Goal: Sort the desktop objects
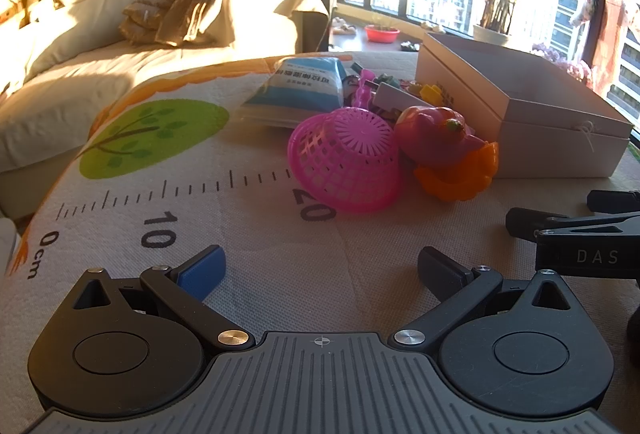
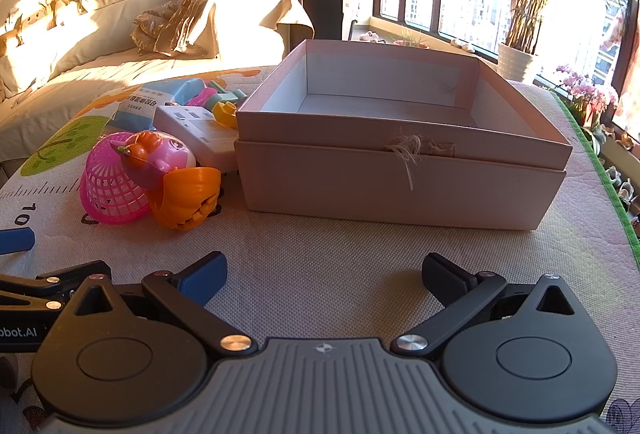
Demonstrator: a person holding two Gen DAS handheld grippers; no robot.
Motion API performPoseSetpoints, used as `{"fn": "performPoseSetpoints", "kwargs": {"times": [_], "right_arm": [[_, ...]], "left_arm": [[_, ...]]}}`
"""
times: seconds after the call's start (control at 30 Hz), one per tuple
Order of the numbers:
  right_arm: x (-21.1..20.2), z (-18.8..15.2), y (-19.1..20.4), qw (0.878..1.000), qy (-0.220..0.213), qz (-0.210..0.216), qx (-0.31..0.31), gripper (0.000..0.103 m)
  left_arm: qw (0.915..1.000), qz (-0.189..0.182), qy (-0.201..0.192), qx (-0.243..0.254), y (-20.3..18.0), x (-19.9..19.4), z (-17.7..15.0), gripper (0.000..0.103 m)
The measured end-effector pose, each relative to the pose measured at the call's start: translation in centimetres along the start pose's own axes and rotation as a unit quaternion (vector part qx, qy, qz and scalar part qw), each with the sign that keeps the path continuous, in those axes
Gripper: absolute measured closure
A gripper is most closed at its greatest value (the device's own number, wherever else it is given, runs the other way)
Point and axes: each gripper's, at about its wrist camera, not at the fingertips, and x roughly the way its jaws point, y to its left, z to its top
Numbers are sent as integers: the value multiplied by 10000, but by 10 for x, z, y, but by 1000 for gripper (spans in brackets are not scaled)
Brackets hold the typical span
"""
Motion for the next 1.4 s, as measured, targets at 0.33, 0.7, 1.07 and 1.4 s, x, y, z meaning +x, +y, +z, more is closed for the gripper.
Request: {"fn": "performPoseSetpoints", "kwargs": {"times": [0.33, 0.7, 1.07, 1.4], "right_arm": [[-24, -11, 0, 9987, 492, 90, -89, 0], [-46, -18, -17, 9954, 585, 644, -391, 0], [-40, -9, -57, 9984, 248, -19, 516, 1], [-51, 11, -35, 9988, -254, 406, 39, 26]], "left_arm": [[9993, -172, 303, 163, 1, -11, -3, 0], [9976, -548, 358, 233, 0, -14, 3, 0], [9959, -875, -119, 184, -3, -12, 28, 0], [9996, -221, 54, 182, 5, 21, 48, 0]]}}
